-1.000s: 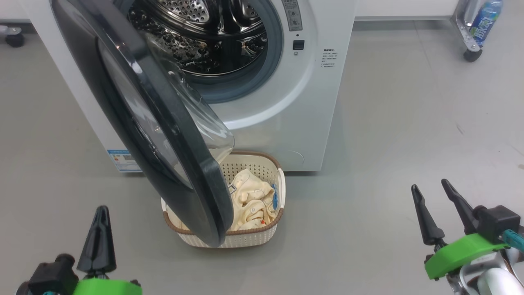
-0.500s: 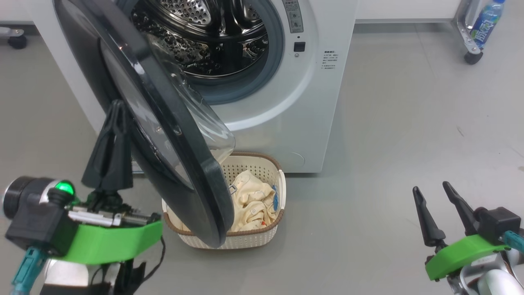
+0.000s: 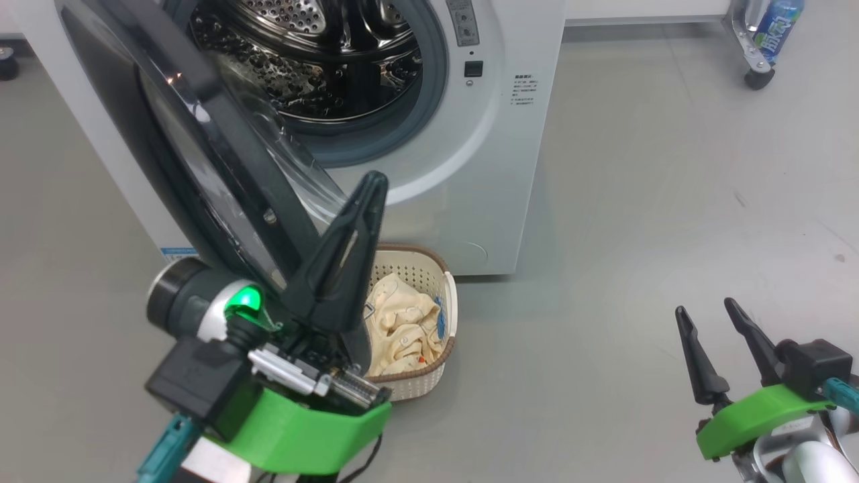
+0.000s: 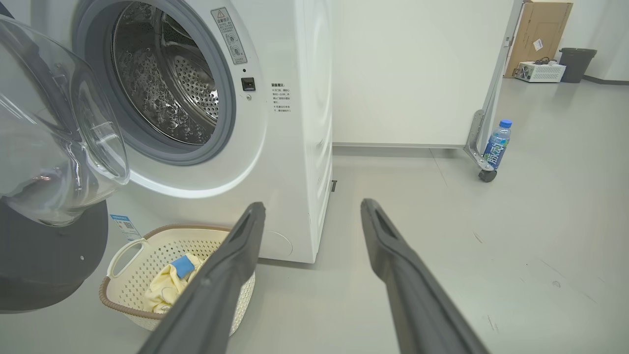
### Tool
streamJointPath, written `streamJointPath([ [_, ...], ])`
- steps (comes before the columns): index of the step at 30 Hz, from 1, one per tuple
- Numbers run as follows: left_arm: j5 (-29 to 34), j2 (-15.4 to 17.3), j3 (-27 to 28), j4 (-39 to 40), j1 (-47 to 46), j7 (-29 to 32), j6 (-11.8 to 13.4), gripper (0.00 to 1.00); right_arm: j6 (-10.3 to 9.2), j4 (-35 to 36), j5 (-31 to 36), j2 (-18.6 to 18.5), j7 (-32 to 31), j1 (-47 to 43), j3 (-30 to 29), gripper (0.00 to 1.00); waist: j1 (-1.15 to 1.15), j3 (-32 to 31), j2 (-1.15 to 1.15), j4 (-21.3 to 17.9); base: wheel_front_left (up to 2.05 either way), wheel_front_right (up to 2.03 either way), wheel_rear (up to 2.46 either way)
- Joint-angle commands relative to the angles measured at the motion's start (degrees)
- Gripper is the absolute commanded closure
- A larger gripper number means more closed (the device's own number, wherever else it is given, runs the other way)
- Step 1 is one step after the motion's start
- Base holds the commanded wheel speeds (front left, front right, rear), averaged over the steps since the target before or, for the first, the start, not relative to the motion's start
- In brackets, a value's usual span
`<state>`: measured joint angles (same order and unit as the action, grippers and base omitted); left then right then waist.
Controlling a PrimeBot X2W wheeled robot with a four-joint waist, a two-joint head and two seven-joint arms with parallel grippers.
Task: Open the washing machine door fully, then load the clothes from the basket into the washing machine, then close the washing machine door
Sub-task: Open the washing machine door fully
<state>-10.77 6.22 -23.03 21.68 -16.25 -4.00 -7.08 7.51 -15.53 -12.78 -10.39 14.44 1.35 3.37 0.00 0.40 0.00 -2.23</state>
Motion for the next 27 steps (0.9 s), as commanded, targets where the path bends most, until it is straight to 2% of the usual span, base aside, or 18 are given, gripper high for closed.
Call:
streamJointPath([
  [1,-0.4,0.1,0.9,1.3,-2.7,0.2,-0.2,1.00,-0.02,1.3,-0.3,-1.4,0.6,1.9,1.0,0.00,0.00,0.3,0.00,-0.2,0.00,0.00,0.00],
  [11,-1.6,-1.3,-5.2,-2.9,-0.6,-0.9,-0.2,1.00,-0.02,0.5,-0.6,-1.9,0.6,2.7,1.1,0.00,0.00,1.5,0.00,-1.2,0.00,0.00,0.00],
  [27,-3.2,-1.7,-12.1,-8.7,2.3,-2.1,-0.3,1.00,-0.02,-0.1,-0.5,-2.0,0.6,3.0,1.0,0.00,0.00,2.8,0.00,-0.2,0.00,0.00,0.00],
])
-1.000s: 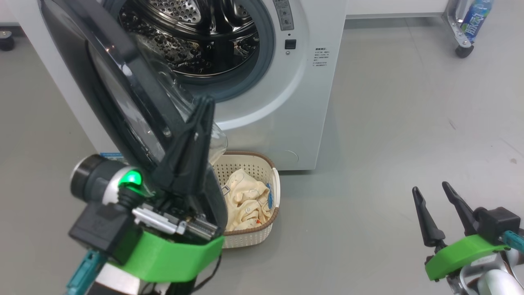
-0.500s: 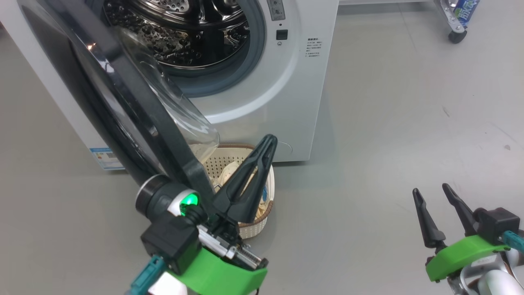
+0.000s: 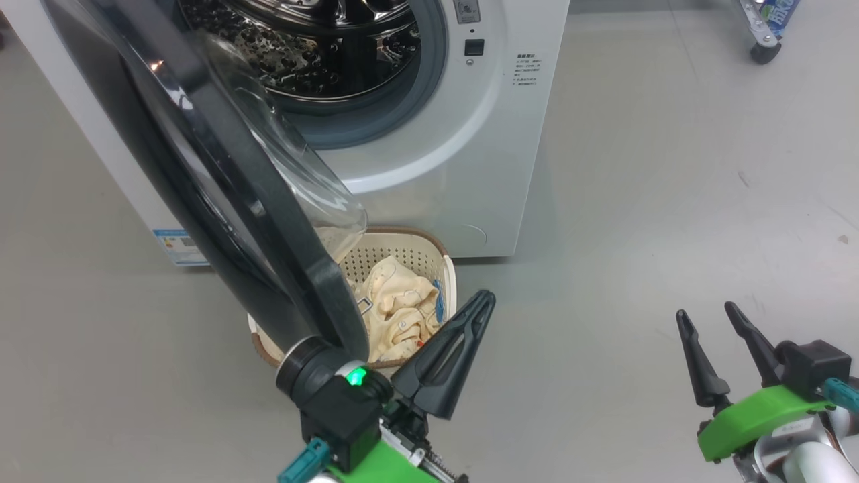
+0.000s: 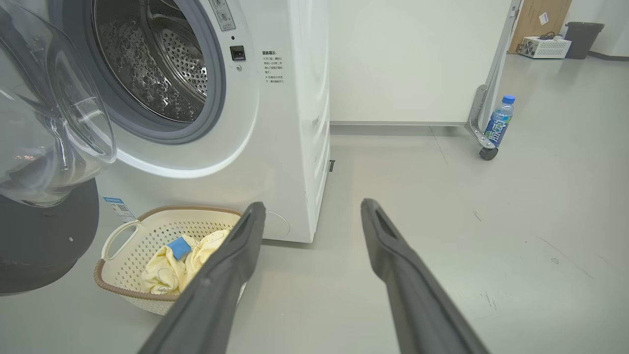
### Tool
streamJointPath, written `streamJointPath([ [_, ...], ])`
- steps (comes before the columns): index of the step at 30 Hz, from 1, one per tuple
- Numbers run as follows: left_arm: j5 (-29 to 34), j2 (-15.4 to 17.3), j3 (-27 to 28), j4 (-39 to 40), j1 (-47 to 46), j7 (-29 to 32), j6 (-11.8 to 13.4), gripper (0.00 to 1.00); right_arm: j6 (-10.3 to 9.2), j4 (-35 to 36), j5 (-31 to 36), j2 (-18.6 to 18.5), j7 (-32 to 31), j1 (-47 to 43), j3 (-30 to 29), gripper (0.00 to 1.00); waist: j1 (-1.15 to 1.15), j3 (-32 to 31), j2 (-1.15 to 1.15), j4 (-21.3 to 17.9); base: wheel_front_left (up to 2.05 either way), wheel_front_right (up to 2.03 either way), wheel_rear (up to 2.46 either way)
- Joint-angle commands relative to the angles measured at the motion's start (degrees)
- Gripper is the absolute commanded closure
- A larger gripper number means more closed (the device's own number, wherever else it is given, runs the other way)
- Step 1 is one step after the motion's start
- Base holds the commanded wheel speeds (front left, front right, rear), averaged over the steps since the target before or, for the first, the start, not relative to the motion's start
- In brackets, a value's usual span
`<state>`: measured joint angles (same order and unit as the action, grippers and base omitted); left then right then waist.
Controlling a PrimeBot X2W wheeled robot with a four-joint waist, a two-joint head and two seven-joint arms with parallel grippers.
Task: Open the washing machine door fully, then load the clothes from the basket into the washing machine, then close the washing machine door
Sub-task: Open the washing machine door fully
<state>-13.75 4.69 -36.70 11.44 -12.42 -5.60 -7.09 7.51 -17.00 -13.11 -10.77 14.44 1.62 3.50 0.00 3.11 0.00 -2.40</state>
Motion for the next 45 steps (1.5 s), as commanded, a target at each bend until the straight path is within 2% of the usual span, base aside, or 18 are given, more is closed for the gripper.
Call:
streamJointPath([
  [1,-0.3,-0.1,1.5,0.9,-1.6,-0.6,-0.3,1.00,-0.02,1.3,-0.2,-1.6,0.6,2.8,1.0,0.00,0.00,0.1,0.00,-0.1,0.00,0.00,0.00],
  [20,-3.0,1.3,4.6,-12.7,-2.3,-3.9,0.7,1.00,-0.02,0.4,-1.3,-2.1,0.6,3.6,1.4,0.00,0.00,2.3,0.00,1.0,0.00,0.00,0.00],
  [45,-4.6,1.4,6.3,-19.4,-5.0,-6.1,2.3,1.00,-0.02,0.0,-2.0,-2.0,0.6,4.8,1.5,0.00,0.00,3.9,0.00,3.0,0.00,0.00,0.00],
])
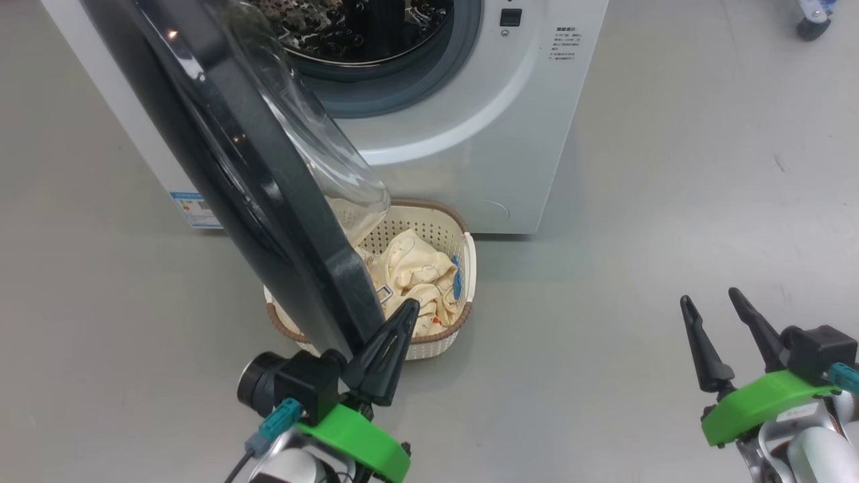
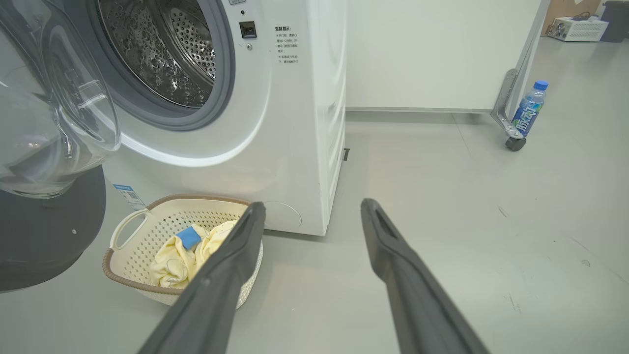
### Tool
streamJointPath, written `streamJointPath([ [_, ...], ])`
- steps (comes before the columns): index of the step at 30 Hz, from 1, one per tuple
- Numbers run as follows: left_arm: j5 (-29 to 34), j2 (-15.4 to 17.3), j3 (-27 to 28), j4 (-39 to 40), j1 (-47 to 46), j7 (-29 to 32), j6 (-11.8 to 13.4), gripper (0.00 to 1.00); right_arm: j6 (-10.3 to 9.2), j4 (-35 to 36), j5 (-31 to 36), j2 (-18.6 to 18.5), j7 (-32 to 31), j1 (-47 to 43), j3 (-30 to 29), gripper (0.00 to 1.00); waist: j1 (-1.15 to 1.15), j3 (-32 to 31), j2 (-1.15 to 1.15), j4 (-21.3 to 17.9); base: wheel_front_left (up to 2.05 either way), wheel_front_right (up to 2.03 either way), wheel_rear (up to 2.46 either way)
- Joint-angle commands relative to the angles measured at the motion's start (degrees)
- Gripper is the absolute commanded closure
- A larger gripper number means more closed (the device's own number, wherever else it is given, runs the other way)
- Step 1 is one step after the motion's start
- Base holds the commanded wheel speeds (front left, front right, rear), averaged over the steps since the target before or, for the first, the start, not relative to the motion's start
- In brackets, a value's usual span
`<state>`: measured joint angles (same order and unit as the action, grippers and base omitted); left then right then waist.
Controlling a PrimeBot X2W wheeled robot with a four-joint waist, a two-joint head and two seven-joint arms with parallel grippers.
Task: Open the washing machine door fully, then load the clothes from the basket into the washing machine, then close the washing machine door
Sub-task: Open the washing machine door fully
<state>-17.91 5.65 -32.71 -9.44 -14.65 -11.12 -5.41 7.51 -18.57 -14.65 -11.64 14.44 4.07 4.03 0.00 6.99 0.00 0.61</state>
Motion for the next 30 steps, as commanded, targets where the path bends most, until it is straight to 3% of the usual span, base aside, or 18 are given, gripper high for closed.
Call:
streamJointPath([
  [1,-0.5,0.4,2.2,1.5,-2.8,-0.6,0.7,1.00,-0.02,1.5,-0.5,-1.2,0.6,2.4,1.0,0.00,0.00,0.0,0.00,0.0,0.00,0.00,0.00],
  [30,-1.3,1.9,1.8,3.7,-1.3,0.7,3.3,1.00,-0.02,1.3,-0.9,-1.4,0.6,2.6,1.4,0.00,0.00,0.1,0.00,3.6,0.00,0.00,0.00],
])
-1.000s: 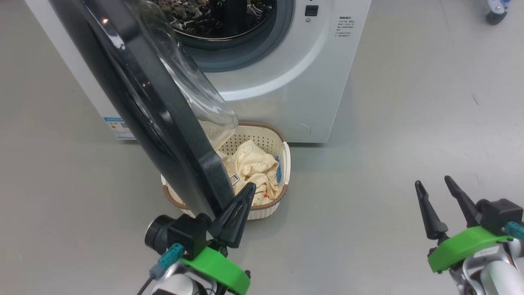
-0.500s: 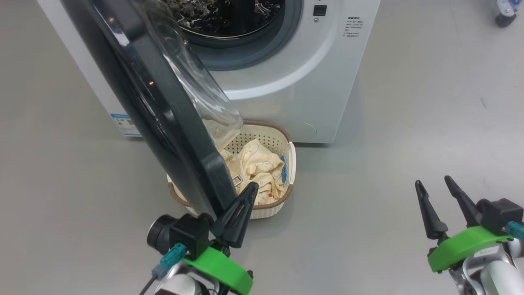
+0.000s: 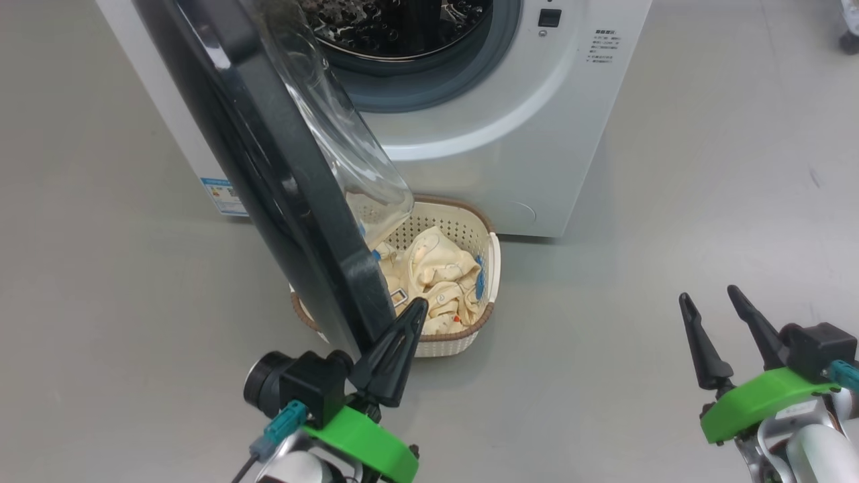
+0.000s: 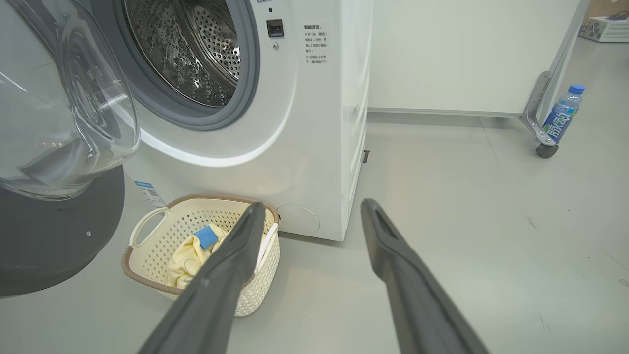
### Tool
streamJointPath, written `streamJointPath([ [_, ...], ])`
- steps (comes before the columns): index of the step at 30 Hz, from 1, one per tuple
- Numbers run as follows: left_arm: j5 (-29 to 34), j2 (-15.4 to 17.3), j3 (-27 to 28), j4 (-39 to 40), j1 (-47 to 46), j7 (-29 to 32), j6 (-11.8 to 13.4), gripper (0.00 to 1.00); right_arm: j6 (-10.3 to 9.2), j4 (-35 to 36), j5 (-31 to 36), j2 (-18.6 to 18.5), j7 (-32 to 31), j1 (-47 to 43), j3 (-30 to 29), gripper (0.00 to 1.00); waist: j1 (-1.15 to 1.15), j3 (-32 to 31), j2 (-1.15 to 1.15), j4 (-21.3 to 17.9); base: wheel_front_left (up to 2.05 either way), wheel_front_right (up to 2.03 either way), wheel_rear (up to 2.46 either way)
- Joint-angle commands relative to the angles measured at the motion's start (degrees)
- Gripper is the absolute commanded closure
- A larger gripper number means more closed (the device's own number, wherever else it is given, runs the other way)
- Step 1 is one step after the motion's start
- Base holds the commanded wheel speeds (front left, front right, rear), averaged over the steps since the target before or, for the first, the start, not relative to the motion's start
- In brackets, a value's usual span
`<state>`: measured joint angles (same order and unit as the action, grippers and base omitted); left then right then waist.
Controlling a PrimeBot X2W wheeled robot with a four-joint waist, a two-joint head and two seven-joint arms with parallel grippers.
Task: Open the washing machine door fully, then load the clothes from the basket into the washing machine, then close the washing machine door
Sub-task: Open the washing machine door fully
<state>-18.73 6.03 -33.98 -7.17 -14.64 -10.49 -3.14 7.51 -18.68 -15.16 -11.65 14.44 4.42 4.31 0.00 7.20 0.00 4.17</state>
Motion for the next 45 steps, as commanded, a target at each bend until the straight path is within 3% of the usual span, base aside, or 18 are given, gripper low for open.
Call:
streamJointPath([
  [1,-0.6,1.5,3.1,1.4,-1.3,0.1,1.1,1.00,-0.02,1.4,-0.4,-1.4,0.6,2.1,1.1,0.00,0.00,-0.2,0.00,0.2,0.00,0.00,0.00],
  [13,-0.7,2.2,2.3,2.9,-0.3,0.3,1.5,1.00,-0.02,1.2,-0.5,-1.8,0.6,1.6,1.4,0.00,0.00,-1.1,0.00,1.9,0.00,0.00,0.00],
  [45,-0.6,4.2,3.1,6.5,1.2,1.5,6.1,1.00,-0.02,1.0,-0.7,-2.1,0.6,1.7,1.8,0.00,0.00,-0.5,0.00,7.8,0.00,0.00,0.00],
])
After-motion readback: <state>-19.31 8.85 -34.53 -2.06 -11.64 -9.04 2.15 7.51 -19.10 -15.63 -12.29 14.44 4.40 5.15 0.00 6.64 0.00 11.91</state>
